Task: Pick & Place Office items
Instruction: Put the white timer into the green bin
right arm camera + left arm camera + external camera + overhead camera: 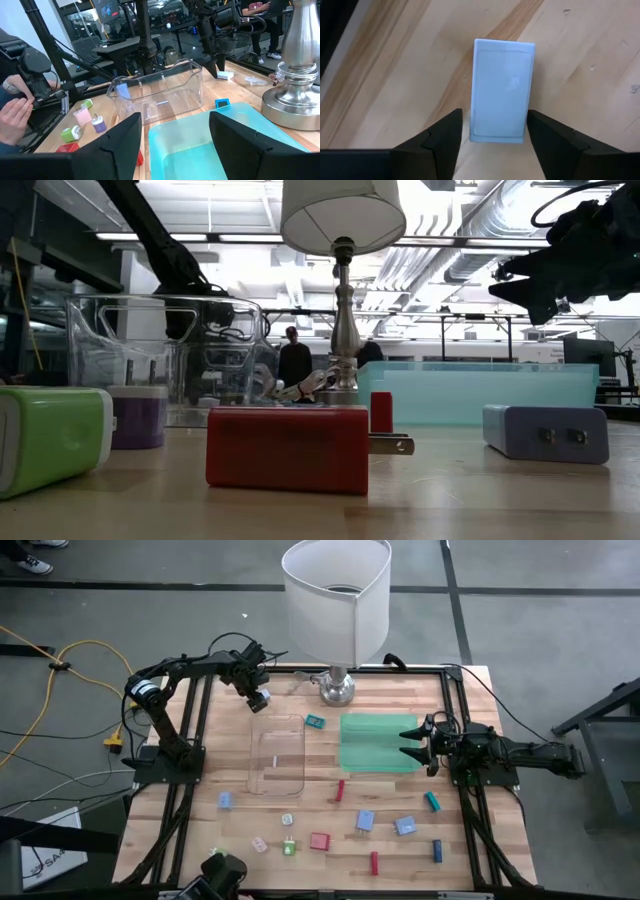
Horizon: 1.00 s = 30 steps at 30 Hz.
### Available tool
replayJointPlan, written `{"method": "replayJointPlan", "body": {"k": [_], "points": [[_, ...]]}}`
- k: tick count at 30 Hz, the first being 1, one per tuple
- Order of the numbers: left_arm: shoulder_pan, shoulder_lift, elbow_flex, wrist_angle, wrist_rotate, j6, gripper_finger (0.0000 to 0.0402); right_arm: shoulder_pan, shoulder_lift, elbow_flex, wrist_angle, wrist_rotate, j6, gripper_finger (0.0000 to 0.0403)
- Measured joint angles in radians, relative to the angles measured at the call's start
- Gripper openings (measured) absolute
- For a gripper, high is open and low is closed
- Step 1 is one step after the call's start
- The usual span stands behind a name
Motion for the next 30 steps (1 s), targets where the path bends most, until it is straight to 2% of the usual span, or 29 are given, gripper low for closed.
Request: {"method": "replayJointPlan", "body": {"k": [7, 17, 24, 30], "points": [[0.0, 0.0, 0.0, 0.0, 0.0, -0.008, 0.0148, 0.0, 0.0, 0.0, 0.0, 0.0, 0.0, 0.0221], [0.0, -0.001, 0.0, -0.011, 0.003, -0.02, 0.0152, 0.0, 0.0, 0.0, 0.0, 0.0, 0.0, 0.0221], [0.0, -0.002, 0.012, -0.016, 0.057, -0.022, 0.015, 0.0, 0.0, 0.0, 0.0, 0.0, 0.0, 0.0221], [0.004, -0.062, 0.024, -0.011, 0.068, -0.023, 0.0149, 0.0, 0.0, 0.0, 0.0, 0.0, 0.0, 0.0221]]}}
